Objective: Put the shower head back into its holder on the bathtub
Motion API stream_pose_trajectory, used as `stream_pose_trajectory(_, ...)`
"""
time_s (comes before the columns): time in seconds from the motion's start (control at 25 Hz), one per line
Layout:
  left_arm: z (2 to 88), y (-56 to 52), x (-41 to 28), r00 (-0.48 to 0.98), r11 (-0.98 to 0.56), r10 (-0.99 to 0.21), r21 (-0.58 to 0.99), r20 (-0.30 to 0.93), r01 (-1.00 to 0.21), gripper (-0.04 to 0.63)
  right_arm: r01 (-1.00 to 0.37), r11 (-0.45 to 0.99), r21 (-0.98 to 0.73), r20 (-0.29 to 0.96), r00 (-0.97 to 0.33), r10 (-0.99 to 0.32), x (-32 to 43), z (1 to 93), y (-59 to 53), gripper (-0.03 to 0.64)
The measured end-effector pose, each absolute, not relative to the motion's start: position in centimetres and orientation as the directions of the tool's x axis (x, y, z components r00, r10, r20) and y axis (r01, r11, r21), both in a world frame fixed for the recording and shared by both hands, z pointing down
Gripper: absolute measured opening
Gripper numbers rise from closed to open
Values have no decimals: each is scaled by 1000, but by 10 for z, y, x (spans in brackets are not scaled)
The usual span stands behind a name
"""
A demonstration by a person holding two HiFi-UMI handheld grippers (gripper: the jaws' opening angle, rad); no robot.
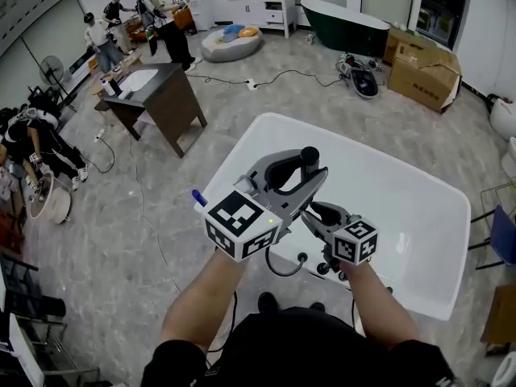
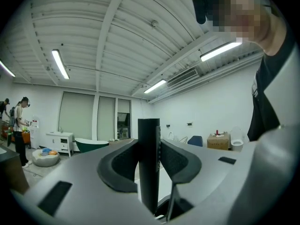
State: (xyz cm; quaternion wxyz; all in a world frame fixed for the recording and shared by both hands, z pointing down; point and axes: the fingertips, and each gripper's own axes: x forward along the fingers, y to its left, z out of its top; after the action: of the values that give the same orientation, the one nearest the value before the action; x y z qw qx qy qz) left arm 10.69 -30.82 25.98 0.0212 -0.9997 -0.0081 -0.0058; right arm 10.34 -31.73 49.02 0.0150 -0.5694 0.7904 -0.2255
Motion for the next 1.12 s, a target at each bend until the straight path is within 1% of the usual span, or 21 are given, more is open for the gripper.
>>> stream_pose_trajectory(0.16,259,-316,96,1000,-999,18,-28,-2,18,147,-887,268,-377,240,-373,-896,87,495,-329,142)
stream_pose_trajectory(0.2,260,-318,94,1000,-999,18,-33,-3,18,147,-888,271,-372,239,-374,-896,84,496,-332,123)
stream_pose_trajectory(0.24,261,-319,92,1000,-999,18,-41,-2,18,147,-893,270,-360,240,-369,-898,82,496,-335,91)
stream_pose_trajectory(0.28,262,-321,90,1000,-999,16,-47,-3,16,147,-901,266,-343,244,-359,-901,82,497,-337,76)
stream_pose_trajectory(0.44,261,-337,81,1000,-999,-4,-36,-19,-5,147,-931,233,-282,279,-312,-908,91,495,-346,75)
stream_pose_trajectory(0.6,257,-349,77,998,-1000,-27,-12,-51,-27,147,-953,185,-238,293,-252,-922,115,486,-352,75)
stream_pose_trajectory(0.88,238,-351,81,995,-1000,-12,-18,-96,-14,147,-977,99,-191,247,-145,-958,164,447,-352,75)
stream_pose_trajectory(1.12,221,-344,91,992,-999,18,-43,-123,12,147,-983,101,-156,228,-135,-964,172,427,-346,75)
